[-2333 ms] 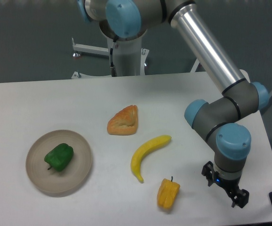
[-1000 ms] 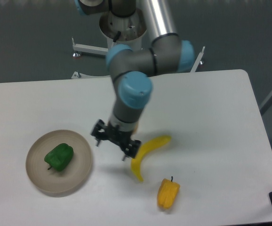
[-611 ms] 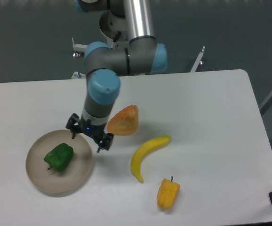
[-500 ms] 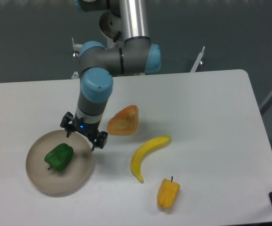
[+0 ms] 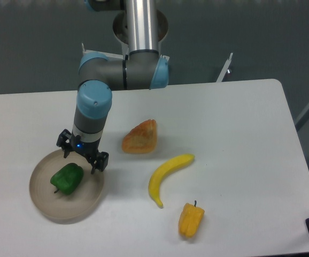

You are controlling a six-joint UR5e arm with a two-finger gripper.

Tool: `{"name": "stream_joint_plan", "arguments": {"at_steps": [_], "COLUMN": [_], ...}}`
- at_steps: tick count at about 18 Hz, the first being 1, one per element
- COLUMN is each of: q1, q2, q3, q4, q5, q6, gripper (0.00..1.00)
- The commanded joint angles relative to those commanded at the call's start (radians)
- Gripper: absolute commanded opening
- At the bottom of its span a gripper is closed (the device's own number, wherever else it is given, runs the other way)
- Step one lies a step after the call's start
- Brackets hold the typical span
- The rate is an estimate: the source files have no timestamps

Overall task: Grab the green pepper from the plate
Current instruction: 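Lower the gripper onto the green pepper and close the fingers around it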

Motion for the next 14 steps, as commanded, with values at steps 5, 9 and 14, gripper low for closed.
{"name": "stream_joint_plan", "arguments": {"at_steps": [5,9,14], "q1": [-0.023,-0.029,-0.037], "q2": [-0.028,-0.043,-0.055], "q3": [0.014,0.026,0.045], "q4": [0.011,0.011,0.011], "q5": [0.017,0.018,0.057], "q6": [0.003,0.003,0.003], "gripper": [1.00,1.00,0.94]}}
